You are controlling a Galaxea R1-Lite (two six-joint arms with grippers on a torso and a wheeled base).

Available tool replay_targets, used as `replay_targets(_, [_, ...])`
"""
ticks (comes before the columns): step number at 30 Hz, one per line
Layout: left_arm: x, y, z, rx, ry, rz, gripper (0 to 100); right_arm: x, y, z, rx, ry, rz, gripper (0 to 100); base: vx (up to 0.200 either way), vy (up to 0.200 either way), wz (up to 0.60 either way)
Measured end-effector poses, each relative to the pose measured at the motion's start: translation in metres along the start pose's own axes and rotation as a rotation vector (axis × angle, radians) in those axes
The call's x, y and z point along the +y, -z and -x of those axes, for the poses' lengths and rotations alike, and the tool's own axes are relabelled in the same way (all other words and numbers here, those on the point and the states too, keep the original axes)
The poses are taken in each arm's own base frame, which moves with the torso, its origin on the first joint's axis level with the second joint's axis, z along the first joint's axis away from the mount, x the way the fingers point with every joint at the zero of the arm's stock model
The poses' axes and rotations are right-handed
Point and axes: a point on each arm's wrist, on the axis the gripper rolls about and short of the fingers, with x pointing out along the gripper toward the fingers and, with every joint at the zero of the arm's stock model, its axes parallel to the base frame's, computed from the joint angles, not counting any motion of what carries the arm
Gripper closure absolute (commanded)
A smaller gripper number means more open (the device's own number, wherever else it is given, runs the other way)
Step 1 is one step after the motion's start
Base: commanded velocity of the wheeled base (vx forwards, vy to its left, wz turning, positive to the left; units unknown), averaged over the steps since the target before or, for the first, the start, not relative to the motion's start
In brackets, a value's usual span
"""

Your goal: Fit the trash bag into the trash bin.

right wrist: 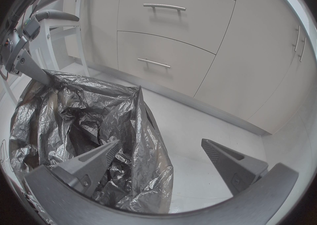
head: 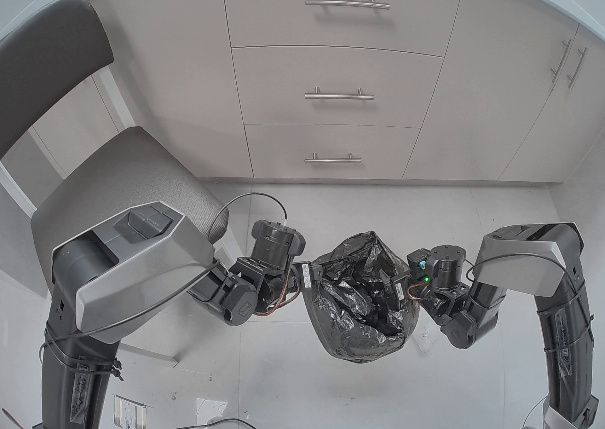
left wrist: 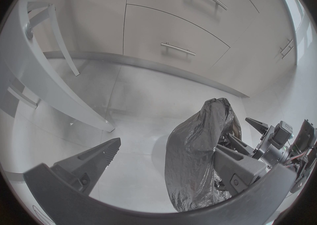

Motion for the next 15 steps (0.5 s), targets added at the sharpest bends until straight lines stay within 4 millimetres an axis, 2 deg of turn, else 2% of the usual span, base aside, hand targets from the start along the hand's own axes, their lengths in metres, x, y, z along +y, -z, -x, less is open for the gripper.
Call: replay_targets(15, [0.020,0.004,-0.016,0.038,-0.013,0.005,0,0.000,0.001,0.000,0.002,-0.001,0.001,0,0.000,0.000,0.00])
